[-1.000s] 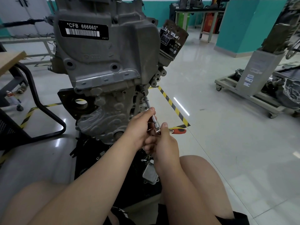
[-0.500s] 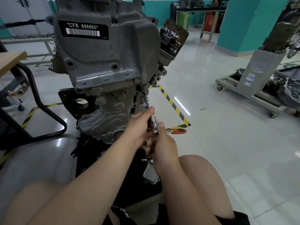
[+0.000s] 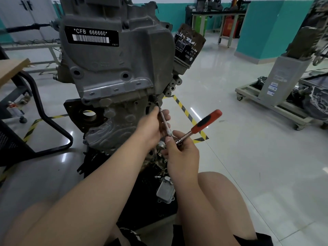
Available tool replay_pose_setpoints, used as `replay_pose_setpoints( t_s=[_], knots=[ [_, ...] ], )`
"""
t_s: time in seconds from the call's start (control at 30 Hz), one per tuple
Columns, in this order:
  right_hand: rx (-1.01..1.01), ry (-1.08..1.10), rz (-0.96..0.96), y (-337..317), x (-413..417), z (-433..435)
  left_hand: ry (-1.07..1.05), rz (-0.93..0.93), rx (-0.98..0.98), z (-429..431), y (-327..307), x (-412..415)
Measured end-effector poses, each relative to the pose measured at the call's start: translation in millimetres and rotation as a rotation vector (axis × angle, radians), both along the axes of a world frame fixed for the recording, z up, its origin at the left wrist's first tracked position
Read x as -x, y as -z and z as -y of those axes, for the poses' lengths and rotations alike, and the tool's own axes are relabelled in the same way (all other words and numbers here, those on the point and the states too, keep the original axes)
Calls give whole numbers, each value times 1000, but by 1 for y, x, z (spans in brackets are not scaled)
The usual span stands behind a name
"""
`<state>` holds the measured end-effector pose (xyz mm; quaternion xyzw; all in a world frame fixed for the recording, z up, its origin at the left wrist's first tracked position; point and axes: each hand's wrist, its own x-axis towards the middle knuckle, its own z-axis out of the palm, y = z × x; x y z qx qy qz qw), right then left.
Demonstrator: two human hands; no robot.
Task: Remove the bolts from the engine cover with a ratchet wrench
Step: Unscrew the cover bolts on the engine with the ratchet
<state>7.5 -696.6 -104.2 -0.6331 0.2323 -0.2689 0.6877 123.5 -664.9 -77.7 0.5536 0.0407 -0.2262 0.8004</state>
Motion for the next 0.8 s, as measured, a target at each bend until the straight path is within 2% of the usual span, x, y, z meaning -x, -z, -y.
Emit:
replay_pose_setpoints(
  t_s=[0.1,0.23,0.43,0.5,0.8],
  knots=[
    [-53,-37,-16,0,-2,0,-1,-5,32,3,-12,-11],
    [-270,-99,53,-2,-4,4,-5,7,19,7,-16,-16],
    [-753,-221,150,-7,-5,4,-79,-112,150,15,-20,-17],
    [-857,-253,146,-8,-4,4,-85,-128,155,17,-22,-17],
    [-1039,-303,141,-8,-1,4,-91,-107,93,19,-26,-13]
  ],
)
